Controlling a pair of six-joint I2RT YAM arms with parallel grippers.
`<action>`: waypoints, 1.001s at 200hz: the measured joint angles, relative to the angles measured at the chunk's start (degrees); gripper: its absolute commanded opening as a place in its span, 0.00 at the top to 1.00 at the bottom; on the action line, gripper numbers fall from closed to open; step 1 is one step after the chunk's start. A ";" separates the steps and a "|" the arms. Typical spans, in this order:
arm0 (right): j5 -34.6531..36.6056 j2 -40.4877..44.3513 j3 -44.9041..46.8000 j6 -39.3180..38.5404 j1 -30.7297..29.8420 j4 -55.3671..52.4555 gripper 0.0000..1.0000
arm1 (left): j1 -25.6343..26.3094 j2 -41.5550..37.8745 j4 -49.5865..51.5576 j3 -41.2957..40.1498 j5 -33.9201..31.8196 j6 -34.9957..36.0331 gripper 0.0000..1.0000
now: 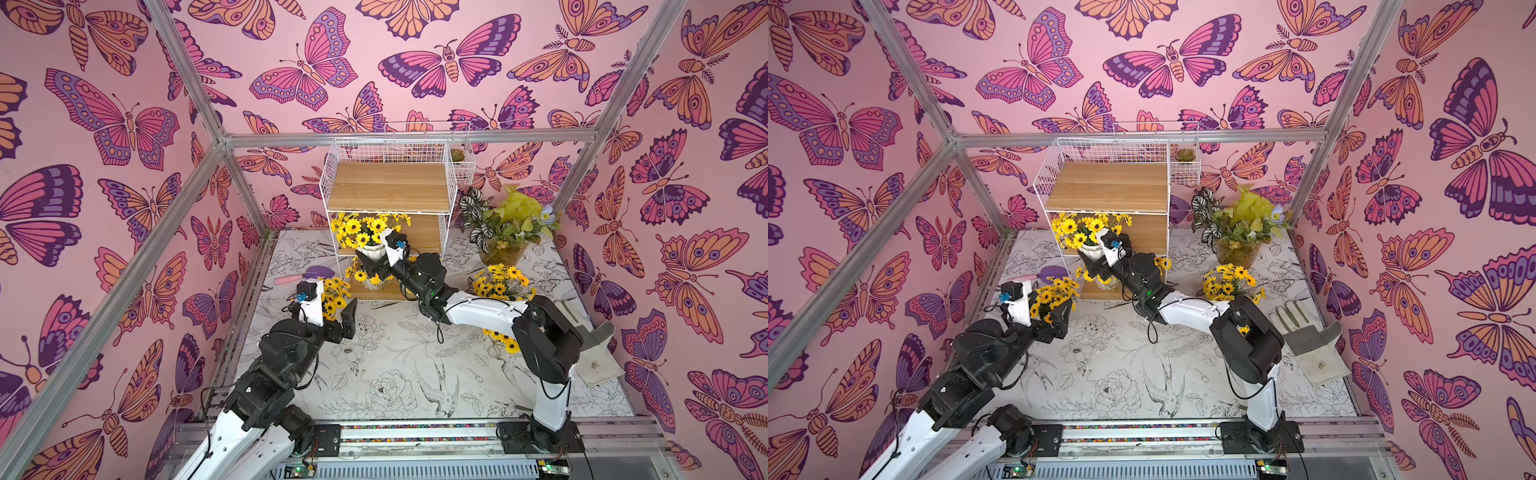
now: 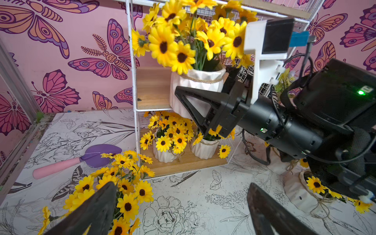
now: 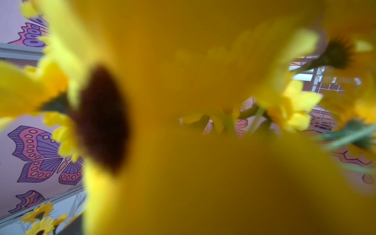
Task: Take the sunflower pots off the shelves
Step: Pick up the sunflower pot from the shelf.
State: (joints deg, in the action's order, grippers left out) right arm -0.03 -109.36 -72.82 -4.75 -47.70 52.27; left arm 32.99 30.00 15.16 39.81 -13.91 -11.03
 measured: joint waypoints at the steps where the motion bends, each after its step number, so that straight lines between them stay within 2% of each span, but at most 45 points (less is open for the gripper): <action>1: 0.02 0.09 0.11 0.00 -0.02 0.00 0.48 | 0.00 0.00 0.00 0.00 -0.02 0.00 0.00; 60: -0.17 6.05 6.10 -0.04 -2.60 -2.19 0.49 | 0.00 -0.87 0.09 0.09 -1.36 0.02 0.00; 135: -1.16 14.86 18.29 -0.20 -8.39 -8.02 0.49 | 0.00 -4.15 3.15 1.79 -2.58 0.00 0.00; 200: -0.24 13.86 22.08 0.68 -13.09 -5.35 0.49 | 0.00 -7.85 6.84 2.97 -3.98 0.00 0.00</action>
State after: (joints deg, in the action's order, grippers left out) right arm -0.27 -95.50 -50.74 -4.08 -60.80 46.92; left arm 32.99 22.15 22.00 42.78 -17.89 -11.03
